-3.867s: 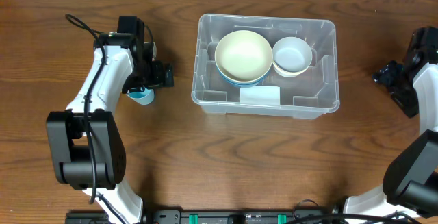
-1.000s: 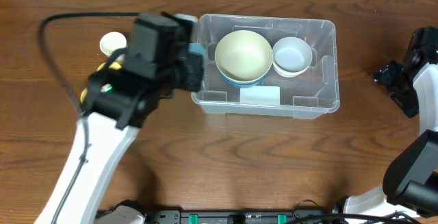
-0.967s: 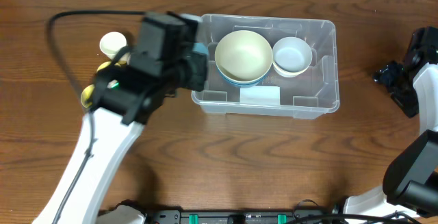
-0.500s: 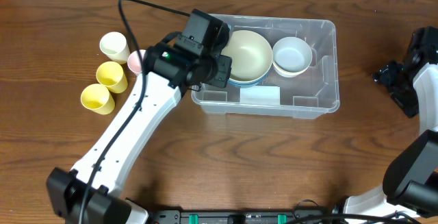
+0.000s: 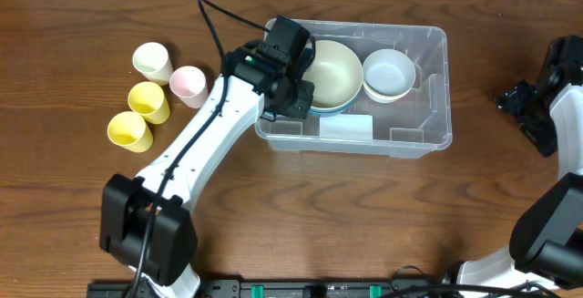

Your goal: Pack container

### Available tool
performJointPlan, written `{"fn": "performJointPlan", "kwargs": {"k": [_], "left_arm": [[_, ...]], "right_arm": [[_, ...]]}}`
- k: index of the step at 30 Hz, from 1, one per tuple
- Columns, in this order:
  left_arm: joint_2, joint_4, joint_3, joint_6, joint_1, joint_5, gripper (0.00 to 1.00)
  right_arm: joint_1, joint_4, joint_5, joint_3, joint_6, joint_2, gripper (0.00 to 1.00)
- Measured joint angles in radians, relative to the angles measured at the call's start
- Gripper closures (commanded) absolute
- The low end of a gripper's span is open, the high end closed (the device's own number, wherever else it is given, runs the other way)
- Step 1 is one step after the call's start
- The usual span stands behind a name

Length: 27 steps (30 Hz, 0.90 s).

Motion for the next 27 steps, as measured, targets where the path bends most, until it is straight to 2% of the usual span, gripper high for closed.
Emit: {"fn": "performJointPlan", "kwargs": {"k": [2,27], "left_arm": [[0.000,0.000,0.000,0.002,0.000,0.000,0.89],[0.000,-0.121,0.000,0.003,-0.003,-0.031,0.90]], "right_arm": [[0.000,0.000,0.000,0.000,0.000,0.000,0.01],[0.000,0.000,0.000,0.000,0.000,0.000,0.01]]}}
